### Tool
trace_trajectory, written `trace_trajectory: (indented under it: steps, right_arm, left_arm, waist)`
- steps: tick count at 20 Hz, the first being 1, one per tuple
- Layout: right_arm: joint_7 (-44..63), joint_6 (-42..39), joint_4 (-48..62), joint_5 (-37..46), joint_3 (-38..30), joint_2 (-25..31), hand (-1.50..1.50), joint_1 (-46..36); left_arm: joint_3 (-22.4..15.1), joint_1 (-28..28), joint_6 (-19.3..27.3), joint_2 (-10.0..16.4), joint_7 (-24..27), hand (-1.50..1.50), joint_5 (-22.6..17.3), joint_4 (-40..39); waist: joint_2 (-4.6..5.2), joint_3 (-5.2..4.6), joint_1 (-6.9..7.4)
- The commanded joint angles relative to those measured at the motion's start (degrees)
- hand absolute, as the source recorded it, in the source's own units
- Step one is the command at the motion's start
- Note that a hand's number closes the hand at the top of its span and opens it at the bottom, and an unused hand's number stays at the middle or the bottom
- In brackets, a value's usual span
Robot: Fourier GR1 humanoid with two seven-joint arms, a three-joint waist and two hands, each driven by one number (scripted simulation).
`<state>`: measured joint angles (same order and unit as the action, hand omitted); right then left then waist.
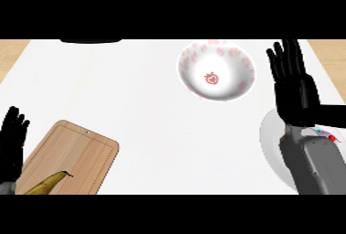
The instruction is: Pick the cupcake from the plate and place it in the bowl
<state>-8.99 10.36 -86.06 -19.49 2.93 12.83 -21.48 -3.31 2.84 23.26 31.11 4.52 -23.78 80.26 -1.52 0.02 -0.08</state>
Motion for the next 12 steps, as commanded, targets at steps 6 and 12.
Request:
trace_trajectory:
  steps: [6,12]
  right_arm:
    - [7.6,-22.8,-6.3,-8.9,5.7,8.3,-1.5,0.6]
    - [-8.5,2.0,-9.7,21.2,4.4,12.2,-1.5,16.6]
  left_arm:
    - [2.9,-13.4,-5.4,3.7,2.8,0.0,-0.4,5.8]
    - [2.9,-12.4,-9.4,2.2,3.7,0.0,-2.3,2.8]
  waist:
    - [1.24,0.04,-1.93]
    - [1.29,-0.06,-2.54]
